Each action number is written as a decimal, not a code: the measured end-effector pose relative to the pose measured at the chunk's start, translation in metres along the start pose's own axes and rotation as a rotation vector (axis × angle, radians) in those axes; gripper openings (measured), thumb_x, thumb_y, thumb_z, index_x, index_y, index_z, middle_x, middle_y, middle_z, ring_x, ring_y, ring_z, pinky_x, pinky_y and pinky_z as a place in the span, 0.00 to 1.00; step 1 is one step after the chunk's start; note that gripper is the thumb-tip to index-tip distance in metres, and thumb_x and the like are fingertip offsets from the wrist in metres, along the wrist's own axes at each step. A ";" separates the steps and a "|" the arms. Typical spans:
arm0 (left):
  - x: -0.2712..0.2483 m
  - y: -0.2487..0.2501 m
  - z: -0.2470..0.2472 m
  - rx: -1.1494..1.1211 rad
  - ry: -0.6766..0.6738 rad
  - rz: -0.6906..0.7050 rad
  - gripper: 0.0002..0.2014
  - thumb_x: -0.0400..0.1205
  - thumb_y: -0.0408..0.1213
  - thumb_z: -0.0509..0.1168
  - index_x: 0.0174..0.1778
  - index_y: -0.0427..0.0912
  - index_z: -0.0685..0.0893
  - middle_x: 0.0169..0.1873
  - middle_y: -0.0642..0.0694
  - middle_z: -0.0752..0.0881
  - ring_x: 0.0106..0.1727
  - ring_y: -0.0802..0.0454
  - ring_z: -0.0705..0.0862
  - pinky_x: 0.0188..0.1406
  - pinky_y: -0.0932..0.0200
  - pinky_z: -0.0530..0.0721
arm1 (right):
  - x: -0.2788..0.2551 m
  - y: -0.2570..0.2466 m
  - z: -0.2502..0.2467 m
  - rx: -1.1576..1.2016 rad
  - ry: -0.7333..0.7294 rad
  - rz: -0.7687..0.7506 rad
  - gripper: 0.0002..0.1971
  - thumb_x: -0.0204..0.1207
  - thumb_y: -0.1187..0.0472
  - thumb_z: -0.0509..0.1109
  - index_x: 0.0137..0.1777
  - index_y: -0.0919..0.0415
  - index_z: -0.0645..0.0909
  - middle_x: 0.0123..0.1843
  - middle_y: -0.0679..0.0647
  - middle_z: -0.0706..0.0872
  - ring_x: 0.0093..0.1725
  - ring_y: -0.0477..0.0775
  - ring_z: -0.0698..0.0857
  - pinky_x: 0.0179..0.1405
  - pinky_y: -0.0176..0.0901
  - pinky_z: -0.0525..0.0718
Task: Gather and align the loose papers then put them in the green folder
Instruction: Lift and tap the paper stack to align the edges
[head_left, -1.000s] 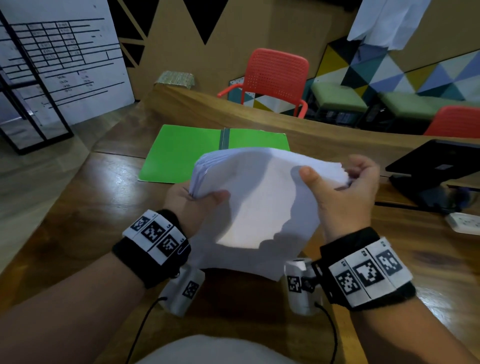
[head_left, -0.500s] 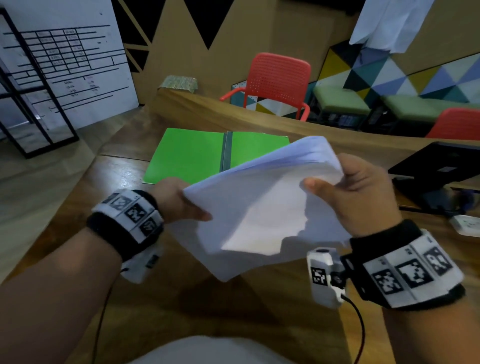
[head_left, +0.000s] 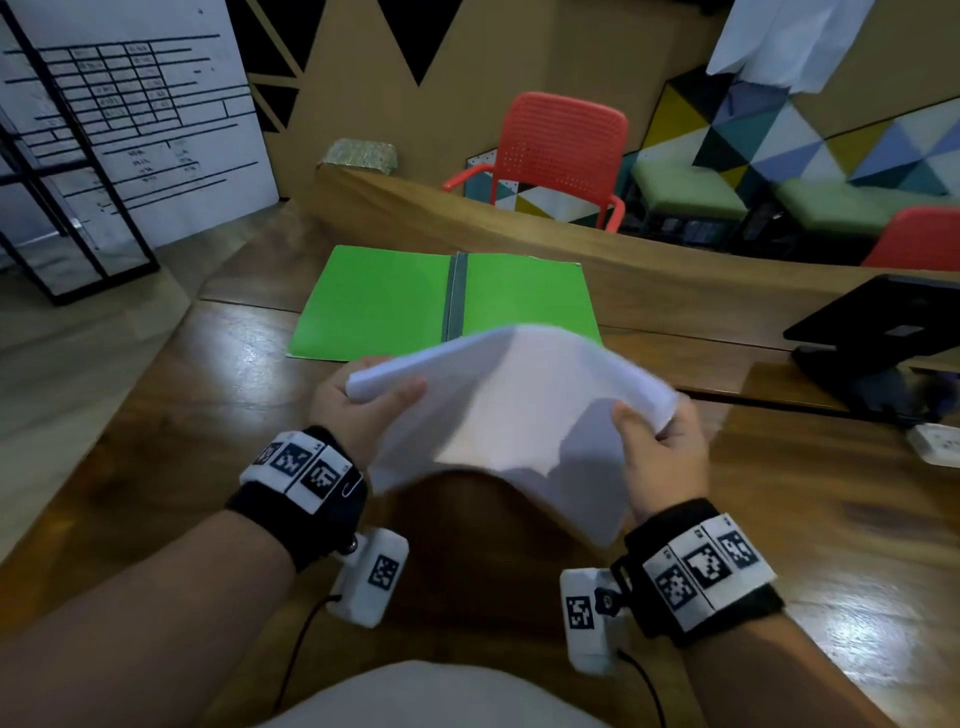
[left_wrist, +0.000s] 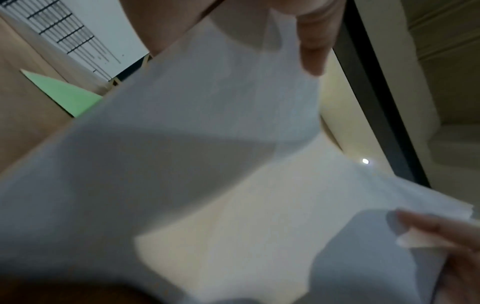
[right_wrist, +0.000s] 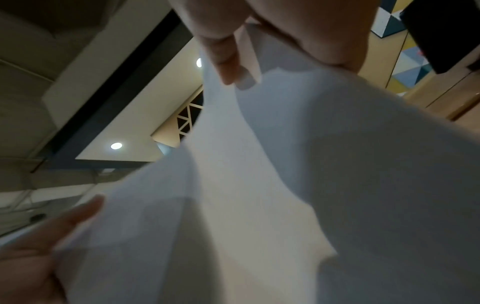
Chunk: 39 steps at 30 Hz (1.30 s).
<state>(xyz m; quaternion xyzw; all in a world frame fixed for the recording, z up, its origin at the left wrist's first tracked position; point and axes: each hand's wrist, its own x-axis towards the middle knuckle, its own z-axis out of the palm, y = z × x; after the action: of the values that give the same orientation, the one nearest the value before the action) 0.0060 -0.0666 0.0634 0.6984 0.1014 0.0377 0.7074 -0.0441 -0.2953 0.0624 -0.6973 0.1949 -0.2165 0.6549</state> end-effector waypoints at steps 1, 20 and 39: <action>0.000 -0.001 -0.002 -0.022 -0.007 0.010 0.06 0.71 0.35 0.74 0.35 0.47 0.82 0.23 0.55 0.87 0.30 0.57 0.83 0.29 0.67 0.83 | 0.001 0.001 -0.001 0.003 0.006 0.030 0.11 0.74 0.64 0.72 0.38 0.49 0.74 0.37 0.47 0.80 0.38 0.48 0.78 0.45 0.45 0.75; 0.024 0.010 0.000 -0.066 0.001 0.028 0.12 0.78 0.31 0.62 0.31 0.49 0.85 0.22 0.60 0.88 0.29 0.57 0.80 0.24 0.69 0.78 | 0.025 0.003 -0.015 0.066 0.084 0.069 0.09 0.75 0.61 0.71 0.35 0.50 0.76 0.36 0.43 0.78 0.39 0.42 0.77 0.49 0.40 0.75; 0.015 -0.009 0.005 -0.034 -0.033 -0.029 0.11 0.67 0.29 0.76 0.31 0.47 0.80 0.26 0.55 0.86 0.26 0.62 0.85 0.20 0.75 0.80 | 0.014 0.011 -0.013 0.133 0.045 0.016 0.14 0.74 0.70 0.70 0.43 0.47 0.77 0.41 0.42 0.85 0.39 0.39 0.85 0.45 0.40 0.86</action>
<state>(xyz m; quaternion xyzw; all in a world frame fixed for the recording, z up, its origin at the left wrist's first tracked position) 0.0209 -0.0685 0.0536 0.6852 0.0991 0.0179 0.7214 -0.0397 -0.3139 0.0523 -0.6453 0.2006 -0.2394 0.6971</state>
